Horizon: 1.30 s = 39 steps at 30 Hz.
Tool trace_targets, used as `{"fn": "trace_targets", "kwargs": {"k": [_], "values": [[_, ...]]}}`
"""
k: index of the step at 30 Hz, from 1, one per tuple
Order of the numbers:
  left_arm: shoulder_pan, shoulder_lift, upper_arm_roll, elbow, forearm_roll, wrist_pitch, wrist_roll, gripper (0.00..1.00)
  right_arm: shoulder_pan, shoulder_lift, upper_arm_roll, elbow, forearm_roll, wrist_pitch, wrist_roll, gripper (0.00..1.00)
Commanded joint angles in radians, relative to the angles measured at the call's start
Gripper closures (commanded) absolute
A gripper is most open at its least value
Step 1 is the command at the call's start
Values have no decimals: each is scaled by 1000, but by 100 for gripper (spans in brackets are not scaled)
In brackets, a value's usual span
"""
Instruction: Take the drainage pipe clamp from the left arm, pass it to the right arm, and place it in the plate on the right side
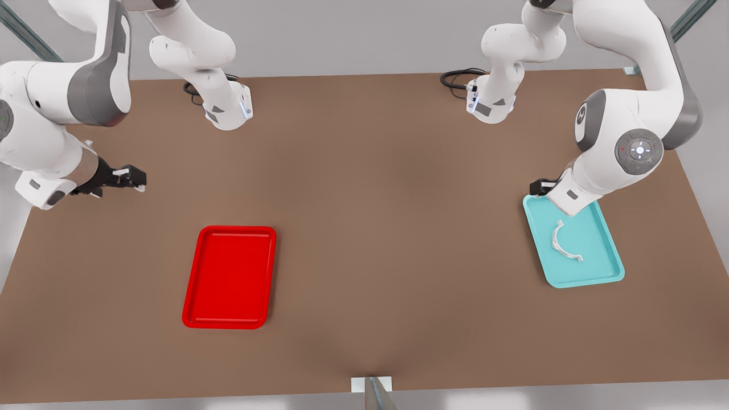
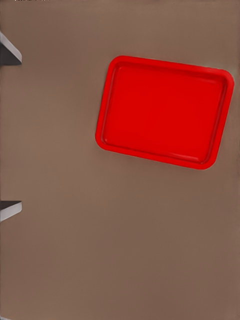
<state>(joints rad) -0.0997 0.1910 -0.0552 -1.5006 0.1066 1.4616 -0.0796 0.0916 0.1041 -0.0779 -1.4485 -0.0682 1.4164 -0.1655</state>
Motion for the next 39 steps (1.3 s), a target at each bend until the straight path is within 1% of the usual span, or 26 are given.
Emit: {"fn": "trace_targets", "kwargs": {"k": [1,2,3,4,5,6,8,9,10,11,12,13,16,19,20,21,26,28,32,33,34,36,39], "values": [[0,-1,0,0,1,14,-6,0,4,0,0,-1,10,30,-9,0],[0,2,0,0,2,16,-8,0,4,11,0,2,22,29,4,0],[14,48,0,22,10,16,-6,0,4,13,0,2,22,27,6,0],[54,189,-1,141,10,16,-12,0,4,16,0,0,25,32,6,0],[61,358,21,291,13,31,-40,0,5,32,0,0,28,30,4,0],[67,453,54,369,10,63,-80,0,5,40,0,0,31,32,4,0],[126,556,57,367,-19,276,-175,0,8,51,1,0,31,33,4,0],[159,596,64,364,-87,342,-216,0,10,59,3,-1,36,33,4,0],[175,613,95,356,-117,379,-247,0,14,62,3,-1,39,33,4,0],[189,607,110,290,-120,411,-275,0,14,63,3,-6,38,33,4,0],[190,593,115,205,-123,537,-385,0,16,65,6,-10,38,33,6,0],[192,587,117,162,-125,621,-460,0,16,65,7,-12,38,35,6,0],[215,585,130,149,-179,646,-535,0,23,74,9,-12,38,33,6,0],[216,505,156,-19,-176,681,-586,0,23,77,9,-13,38,29,6,0],[212,482,178,-104,-176,766,-585,0,23,77,9,-16,36,27,6,0],[216,482,179,-127,-176,801,-585,0,25,77,9,-23,36,26,6,0],[248,489,187,-170,-176,839,-595,0,25,77,9,-29,36,21,6,0],[245,490,187,-227,-179,901,-606,0,25,77,9,-29,36,21,6,0],[244,509,187,-227,-180,907,-660,0,25,77,9,-30,36,19,6,0],[244,516,186,-227,-182,907,-658,3,25,77,9,-35,36,16,6,0],[244,522,186,-227,-183,907,-660,13,25,77,9,-35,36,18,6,0],[244,525,186,-227,-183,901,-658,42,25,77,9,-35,36,18,6,0],[244,522,186,-227,-183,892,-654,43,25,77,9,-35,36,18,6,0]]}}
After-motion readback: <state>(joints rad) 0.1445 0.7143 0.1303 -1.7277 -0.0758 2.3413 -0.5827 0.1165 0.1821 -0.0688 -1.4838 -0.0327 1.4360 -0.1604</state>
